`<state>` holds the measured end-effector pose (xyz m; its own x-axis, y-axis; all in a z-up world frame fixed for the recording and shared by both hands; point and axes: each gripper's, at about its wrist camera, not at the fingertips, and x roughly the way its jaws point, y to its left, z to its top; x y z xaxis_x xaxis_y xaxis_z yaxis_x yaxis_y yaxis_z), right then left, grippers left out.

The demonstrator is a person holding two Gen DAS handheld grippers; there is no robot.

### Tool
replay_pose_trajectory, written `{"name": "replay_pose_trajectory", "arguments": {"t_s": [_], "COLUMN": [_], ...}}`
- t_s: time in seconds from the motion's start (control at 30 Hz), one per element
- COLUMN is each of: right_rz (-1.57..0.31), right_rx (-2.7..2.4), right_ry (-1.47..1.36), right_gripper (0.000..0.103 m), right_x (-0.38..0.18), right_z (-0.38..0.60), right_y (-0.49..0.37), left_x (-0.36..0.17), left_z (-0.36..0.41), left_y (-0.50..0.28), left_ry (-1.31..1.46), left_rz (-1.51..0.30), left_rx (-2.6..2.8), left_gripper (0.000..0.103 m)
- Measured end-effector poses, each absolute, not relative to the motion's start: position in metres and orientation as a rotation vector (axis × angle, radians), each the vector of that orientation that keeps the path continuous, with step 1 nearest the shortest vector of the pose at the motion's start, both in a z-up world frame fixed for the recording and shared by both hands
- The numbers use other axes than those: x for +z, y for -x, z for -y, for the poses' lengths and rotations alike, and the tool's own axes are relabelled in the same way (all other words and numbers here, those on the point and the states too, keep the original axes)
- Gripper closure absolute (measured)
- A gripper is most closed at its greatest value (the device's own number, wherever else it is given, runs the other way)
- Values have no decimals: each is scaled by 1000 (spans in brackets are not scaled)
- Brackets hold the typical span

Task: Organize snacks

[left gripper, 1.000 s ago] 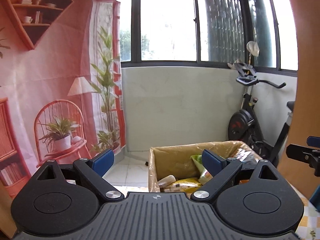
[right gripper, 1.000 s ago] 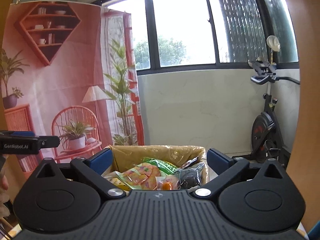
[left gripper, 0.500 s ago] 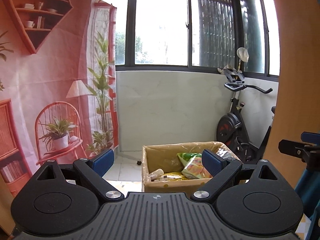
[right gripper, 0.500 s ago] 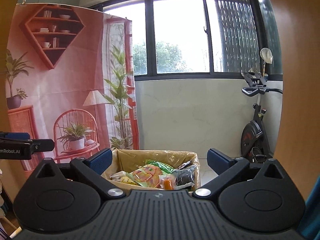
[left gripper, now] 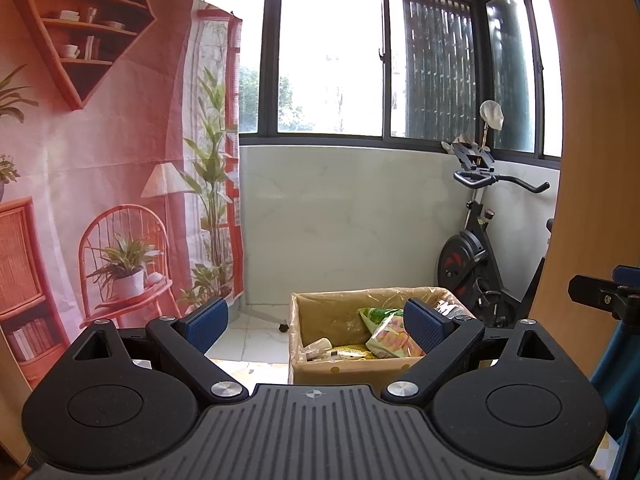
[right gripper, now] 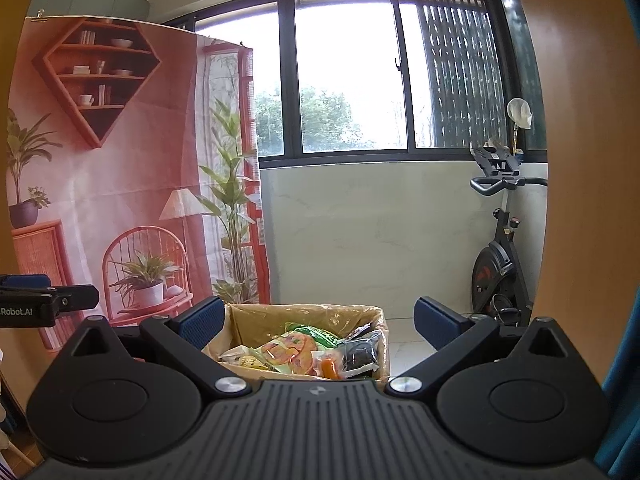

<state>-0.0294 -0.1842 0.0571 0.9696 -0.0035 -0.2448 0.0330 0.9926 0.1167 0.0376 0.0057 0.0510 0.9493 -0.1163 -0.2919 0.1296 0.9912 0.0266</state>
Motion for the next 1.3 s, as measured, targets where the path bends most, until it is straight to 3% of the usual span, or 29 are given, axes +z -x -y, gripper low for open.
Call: {"name": "replay_pose_trajectory", "arguments": {"t_s": [1.3], "right_rz": [-253], "right_rx": [-26], "right_ry": [-119], "right_gripper": [0], "right_x": [53], "right_z": [183], "right_y": [27], "left_x": [51], "left_z": [-8], "left_y": [-38], "left_ry": [-28], "left_rz": [-308], "left_rx": [-119], "left_gripper": [7]}}
